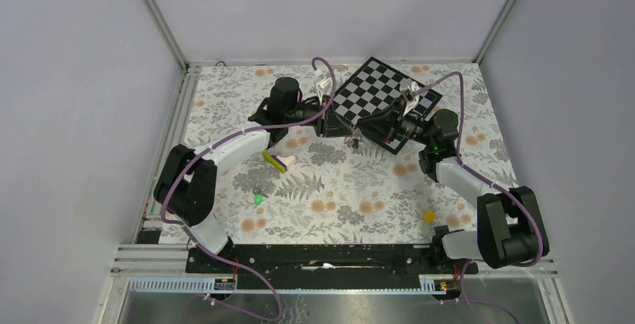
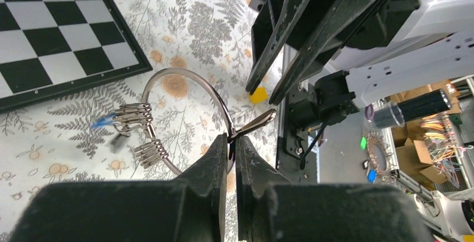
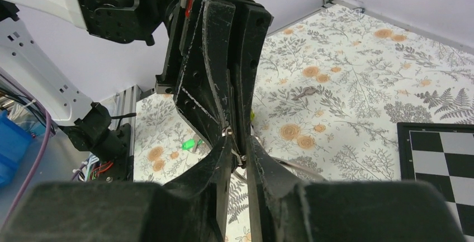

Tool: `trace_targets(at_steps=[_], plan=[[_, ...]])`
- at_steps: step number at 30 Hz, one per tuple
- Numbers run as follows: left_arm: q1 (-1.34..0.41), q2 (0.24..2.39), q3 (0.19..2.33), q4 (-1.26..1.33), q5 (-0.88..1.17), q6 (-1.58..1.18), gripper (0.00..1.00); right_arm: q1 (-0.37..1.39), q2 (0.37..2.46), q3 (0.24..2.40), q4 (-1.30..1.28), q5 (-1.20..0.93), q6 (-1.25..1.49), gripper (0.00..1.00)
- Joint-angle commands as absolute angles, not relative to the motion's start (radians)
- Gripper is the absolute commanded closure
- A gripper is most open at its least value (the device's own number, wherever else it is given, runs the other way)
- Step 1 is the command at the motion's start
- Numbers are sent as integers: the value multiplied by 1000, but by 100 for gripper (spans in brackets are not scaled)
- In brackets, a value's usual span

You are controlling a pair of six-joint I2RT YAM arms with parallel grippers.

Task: Put the keys on the keyring

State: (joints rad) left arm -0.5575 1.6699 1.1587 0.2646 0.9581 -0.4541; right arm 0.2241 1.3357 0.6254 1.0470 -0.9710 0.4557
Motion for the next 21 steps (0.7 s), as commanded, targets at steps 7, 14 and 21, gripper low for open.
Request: trace_targets(at_steps=[7,14,21], plan=[[-575,1623,1230,147,925,-324,100,213,1324,682,989,-1035,395,71],[-577,1623,1234,147,896,-389,100,214,1278,718,759,-1070,177,64],[-584,1614,1240,117,832,-429,100,215,1259,756,608,-1082,44,54]])
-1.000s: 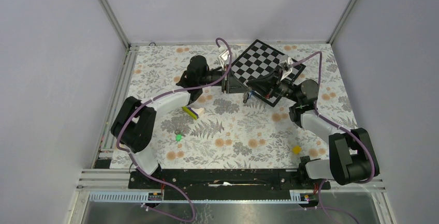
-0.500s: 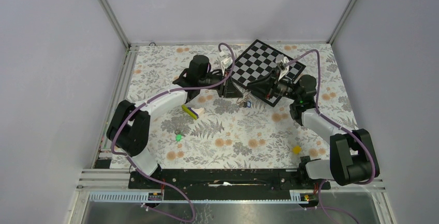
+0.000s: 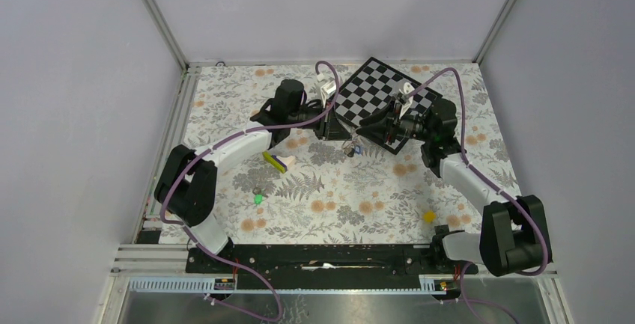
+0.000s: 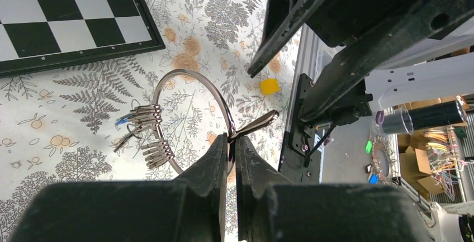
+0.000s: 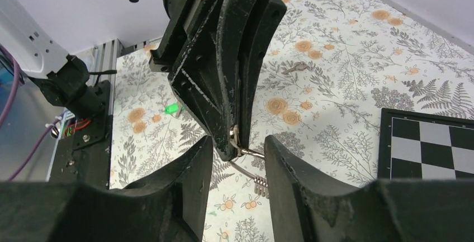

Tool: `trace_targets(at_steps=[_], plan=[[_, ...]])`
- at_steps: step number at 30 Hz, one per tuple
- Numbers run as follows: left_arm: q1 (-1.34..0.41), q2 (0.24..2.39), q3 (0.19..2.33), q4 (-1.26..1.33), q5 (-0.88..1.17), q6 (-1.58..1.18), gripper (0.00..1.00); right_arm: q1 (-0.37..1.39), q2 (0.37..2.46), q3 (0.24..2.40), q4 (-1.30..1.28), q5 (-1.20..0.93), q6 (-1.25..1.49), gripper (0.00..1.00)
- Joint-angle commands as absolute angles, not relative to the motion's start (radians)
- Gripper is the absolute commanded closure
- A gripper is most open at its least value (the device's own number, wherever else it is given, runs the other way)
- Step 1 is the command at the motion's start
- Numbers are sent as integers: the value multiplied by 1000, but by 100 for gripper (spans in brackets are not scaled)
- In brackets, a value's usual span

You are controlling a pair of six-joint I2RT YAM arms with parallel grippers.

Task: Put the keys on the keyring

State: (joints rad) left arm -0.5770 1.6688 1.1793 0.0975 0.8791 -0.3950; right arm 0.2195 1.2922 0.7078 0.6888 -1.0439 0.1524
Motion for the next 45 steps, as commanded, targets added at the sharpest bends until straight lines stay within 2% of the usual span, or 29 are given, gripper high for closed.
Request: trace_targets(at_steps=[1,12,30,45], plan=[[-586,1613,1238,114,828,-434,100,216,1259,759,602,-1081,37,54],[-604,1626,1236,112,814,-490,100,258,1285,790,508,-1028,-35,53],[-605,1620,1221,125,811,-501,100,267,1300,783,511,-1020,-46,72],[-604,1629,1217,146,819,-524,100,267,1311,773,557,-1012,-6,77]])
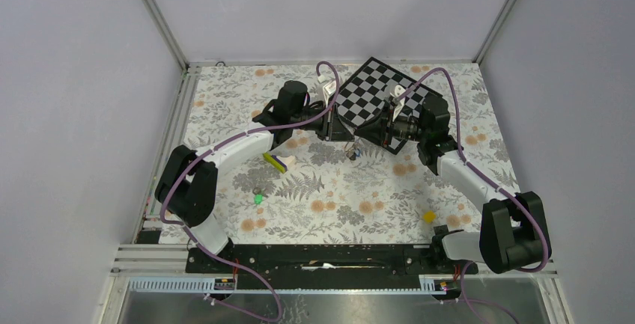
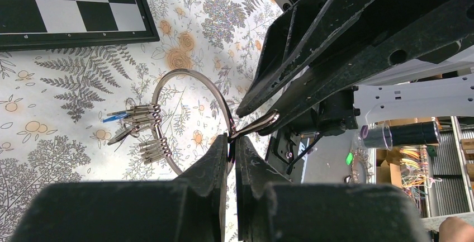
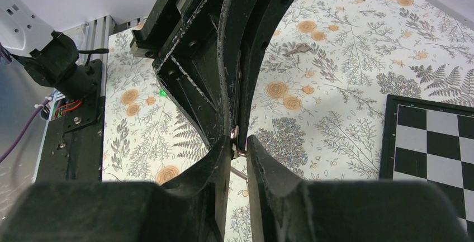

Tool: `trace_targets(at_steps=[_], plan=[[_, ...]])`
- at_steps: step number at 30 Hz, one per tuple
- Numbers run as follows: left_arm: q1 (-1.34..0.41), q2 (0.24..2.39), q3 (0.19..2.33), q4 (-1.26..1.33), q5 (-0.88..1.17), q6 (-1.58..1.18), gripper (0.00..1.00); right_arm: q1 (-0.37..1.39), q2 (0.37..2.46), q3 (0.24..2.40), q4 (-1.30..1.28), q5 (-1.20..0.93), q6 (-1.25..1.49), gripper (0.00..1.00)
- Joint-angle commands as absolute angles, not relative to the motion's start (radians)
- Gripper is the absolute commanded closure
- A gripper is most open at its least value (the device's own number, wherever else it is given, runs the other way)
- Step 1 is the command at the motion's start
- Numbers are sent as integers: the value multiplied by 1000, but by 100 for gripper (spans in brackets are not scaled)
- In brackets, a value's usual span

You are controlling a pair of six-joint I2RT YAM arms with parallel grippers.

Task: Put the keys on the keyring

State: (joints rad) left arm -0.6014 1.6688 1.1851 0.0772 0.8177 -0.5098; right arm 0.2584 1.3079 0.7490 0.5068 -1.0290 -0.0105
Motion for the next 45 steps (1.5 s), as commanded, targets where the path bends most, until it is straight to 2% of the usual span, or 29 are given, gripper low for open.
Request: trace_targets(at_steps=[1,12,18,24,25,27,31,36,39,45], plan=[[-604,1629,1217,146,820,-525,100,267,1311,772,557,-1012,-6,77],[-604,1629,1211,149,823,-526,100,267,1312,773,557,-1015,-6,86],[-604,1621,1196,157,815,-524,100,266,1306,774,546,-1012,-14,100],[-604,1585,1172,166,786,-470,100,246,1307,773,558,-1034,-8,100],[-604,1576,1166,168,781,-445,98,240,1310,773,572,-1048,11,100],[-604,1553,1156,171,767,-402,84,230,1319,773,612,-1084,63,100],[-596,1517,1165,130,757,-288,67,229,1345,784,658,-1164,147,100],[-541,1479,1166,93,764,-211,40,229,1384,799,729,-1260,262,100],[-497,1461,1164,69,775,-166,35,230,1405,798,795,-1294,337,100],[-422,1433,1153,17,809,-117,33,236,1417,803,833,-1320,394,100]])
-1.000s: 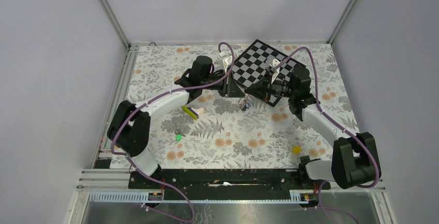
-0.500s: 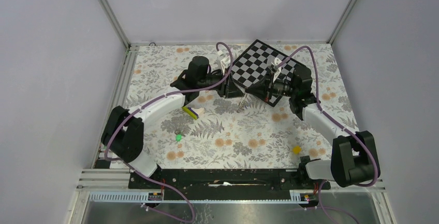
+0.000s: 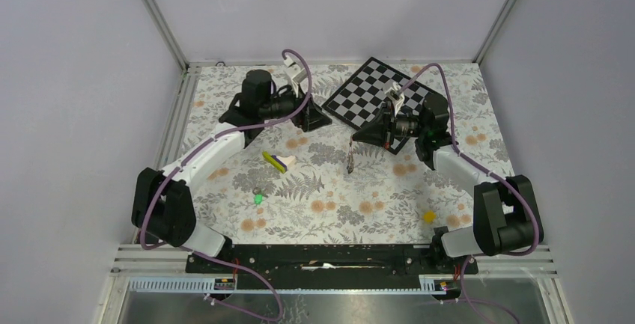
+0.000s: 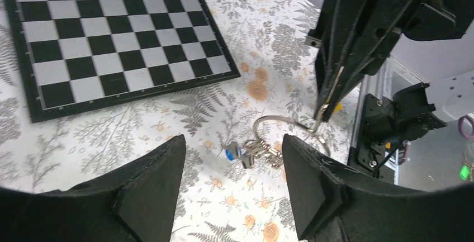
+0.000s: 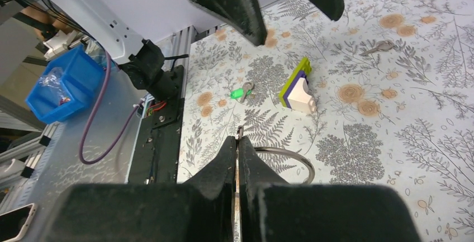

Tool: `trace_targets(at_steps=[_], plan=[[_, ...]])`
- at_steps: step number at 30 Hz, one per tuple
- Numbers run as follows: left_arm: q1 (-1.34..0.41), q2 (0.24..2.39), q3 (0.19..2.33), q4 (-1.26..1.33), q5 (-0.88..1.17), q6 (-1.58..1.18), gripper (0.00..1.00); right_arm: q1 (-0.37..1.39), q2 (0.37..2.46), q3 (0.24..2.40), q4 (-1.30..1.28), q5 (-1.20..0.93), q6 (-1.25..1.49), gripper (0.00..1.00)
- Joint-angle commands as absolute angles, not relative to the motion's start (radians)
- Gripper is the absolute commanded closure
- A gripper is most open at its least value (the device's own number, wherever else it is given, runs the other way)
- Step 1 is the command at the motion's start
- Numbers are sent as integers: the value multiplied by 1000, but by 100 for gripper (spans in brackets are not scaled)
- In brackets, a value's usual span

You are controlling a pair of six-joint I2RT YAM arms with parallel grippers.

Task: Put the keys on the keyring

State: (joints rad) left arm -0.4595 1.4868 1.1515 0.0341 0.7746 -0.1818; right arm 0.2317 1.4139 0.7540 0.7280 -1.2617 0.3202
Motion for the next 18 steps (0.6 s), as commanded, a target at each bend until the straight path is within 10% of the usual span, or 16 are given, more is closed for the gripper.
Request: trace_targets(at_steps=[1,18], plan=[[-406,1433,1152,9,819,-117,32,238,1415,803,833,-1320,396,100],[-193,1531,1222,-324,629,89,30,241,1242,812,514,-1207,157,100]])
